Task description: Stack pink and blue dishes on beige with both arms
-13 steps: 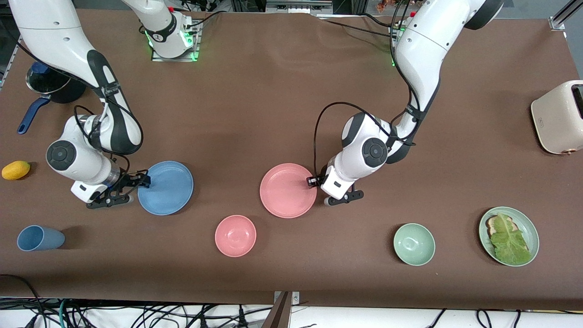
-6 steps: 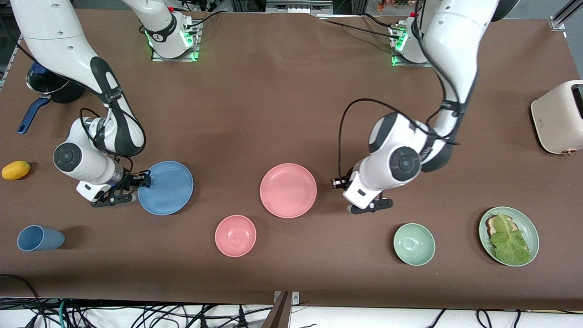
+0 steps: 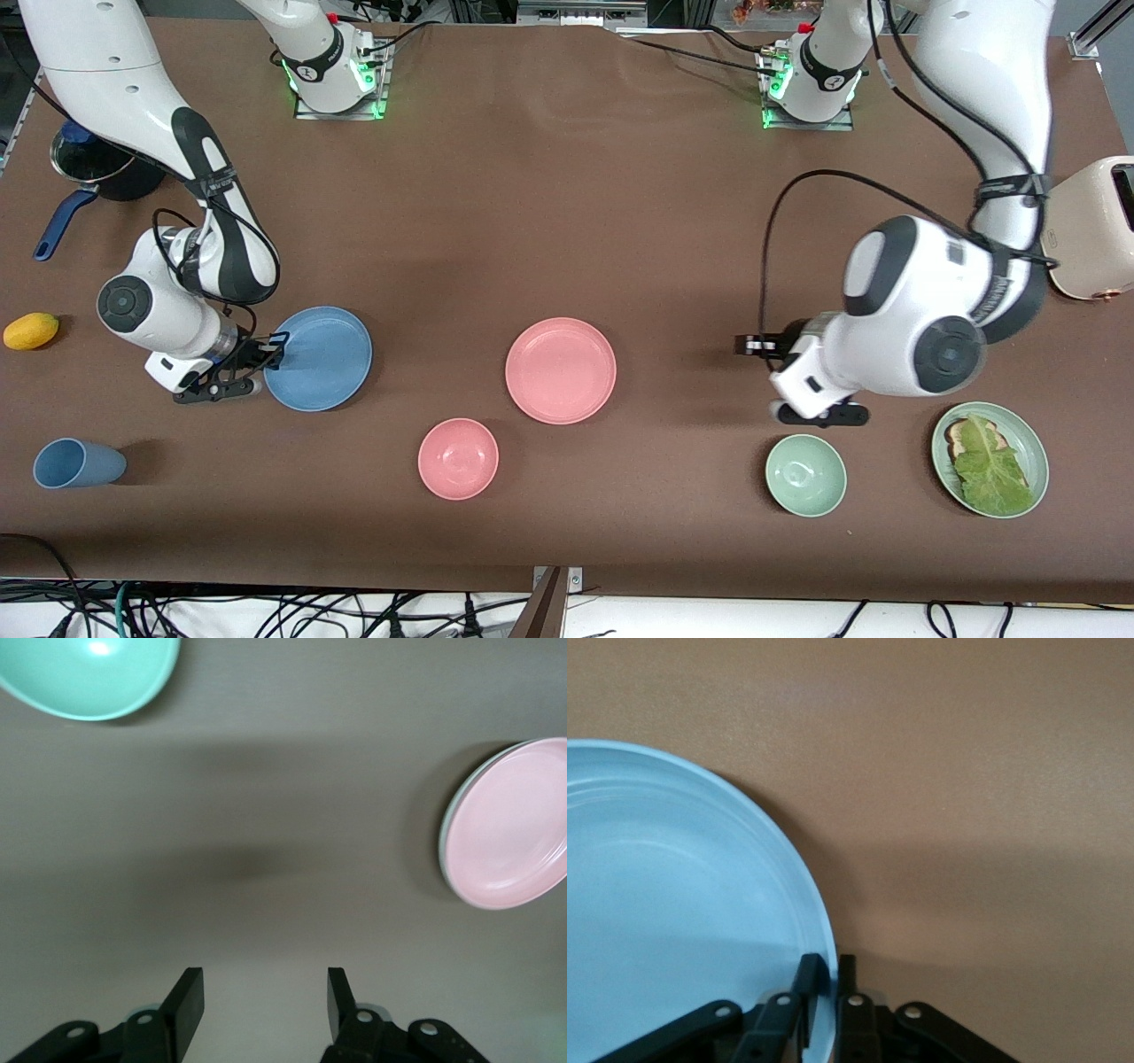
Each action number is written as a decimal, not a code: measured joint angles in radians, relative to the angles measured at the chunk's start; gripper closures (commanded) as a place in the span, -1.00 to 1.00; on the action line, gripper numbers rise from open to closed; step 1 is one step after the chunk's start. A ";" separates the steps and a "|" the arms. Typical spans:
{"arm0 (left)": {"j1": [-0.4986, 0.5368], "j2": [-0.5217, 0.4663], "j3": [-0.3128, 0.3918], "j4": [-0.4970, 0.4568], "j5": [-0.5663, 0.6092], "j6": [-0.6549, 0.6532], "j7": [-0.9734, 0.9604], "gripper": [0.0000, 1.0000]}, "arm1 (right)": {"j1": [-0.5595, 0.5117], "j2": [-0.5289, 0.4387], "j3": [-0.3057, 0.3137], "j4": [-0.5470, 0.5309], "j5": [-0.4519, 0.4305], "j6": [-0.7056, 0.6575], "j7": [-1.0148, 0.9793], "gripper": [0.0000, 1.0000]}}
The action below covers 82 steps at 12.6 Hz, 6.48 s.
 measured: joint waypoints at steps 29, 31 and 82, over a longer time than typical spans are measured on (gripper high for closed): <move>0.240 -0.322 0.007 0.051 0.128 -0.417 0.233 -1.00 | 0.509 0.151 0.075 0.438 0.144 -0.190 0.825 1.00; 0.240 -0.322 0.007 0.047 0.118 -0.417 0.233 -1.00 | 0.510 0.151 0.075 0.439 0.144 -0.190 0.834 1.00; 0.150 -0.673 0.088 -0.508 0.118 -0.139 0.233 -1.00 | 0.281 -0.493 -0.124 0.403 -0.011 -1.041 0.262 -1.00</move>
